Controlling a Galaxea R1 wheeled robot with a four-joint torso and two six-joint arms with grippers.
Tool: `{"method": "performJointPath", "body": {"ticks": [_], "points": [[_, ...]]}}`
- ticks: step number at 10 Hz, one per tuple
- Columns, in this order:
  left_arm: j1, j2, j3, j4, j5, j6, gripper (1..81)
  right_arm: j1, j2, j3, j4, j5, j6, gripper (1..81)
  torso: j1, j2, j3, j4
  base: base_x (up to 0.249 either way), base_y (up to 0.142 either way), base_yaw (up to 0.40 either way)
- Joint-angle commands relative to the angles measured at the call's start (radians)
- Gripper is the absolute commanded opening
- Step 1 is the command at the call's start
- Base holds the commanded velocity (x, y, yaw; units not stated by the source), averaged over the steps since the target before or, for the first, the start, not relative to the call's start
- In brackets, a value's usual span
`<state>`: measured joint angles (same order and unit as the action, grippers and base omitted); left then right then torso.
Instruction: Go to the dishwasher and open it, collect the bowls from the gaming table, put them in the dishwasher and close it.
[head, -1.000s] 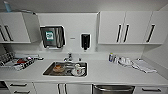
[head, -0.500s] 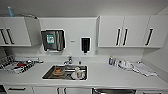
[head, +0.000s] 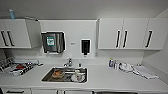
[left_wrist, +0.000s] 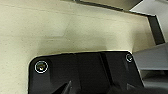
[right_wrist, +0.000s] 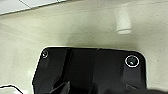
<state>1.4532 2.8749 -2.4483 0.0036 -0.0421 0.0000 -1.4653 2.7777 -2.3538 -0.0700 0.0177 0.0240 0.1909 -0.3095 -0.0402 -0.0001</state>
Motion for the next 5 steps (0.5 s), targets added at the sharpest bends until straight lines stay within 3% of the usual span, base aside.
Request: {"method": "performJointPath", "body": {"ticks": [1,2,4,5], "points": [[-0.044,-0.176,0.184,-0.007,0.042,-0.003,81.1,0.047,-0.198,0.170,0.053,-0.050,0.014,81.1,0.062,-0.096,-0.090,0.000,0.000,0.000,0.000],[-0.043,-0.192,0.199,-0.008,0.042,-0.005,81.1,0.049,-0.209,0.171,0.059,-0.048,0.014,81.1,0.084,-0.130,-0.122,0.000,0.000,0.000,0.000],[-0.041,-0.227,0.238,-0.008,0.042,-0.005,81.1,0.058,-0.220,0.177,0.065,-0.048,0.019,81.1,0.125,-0.194,-0.089,0.000,0.000,0.000,0.000],[-0.040,-0.254,0.277,-0.008,0.042,-0.006,81.1,0.068,-0.226,0.183,0.071,-0.050,0.019,81.1,0.141,-0.218,-0.095,0.000,0.000,0.000,0.000]]}}
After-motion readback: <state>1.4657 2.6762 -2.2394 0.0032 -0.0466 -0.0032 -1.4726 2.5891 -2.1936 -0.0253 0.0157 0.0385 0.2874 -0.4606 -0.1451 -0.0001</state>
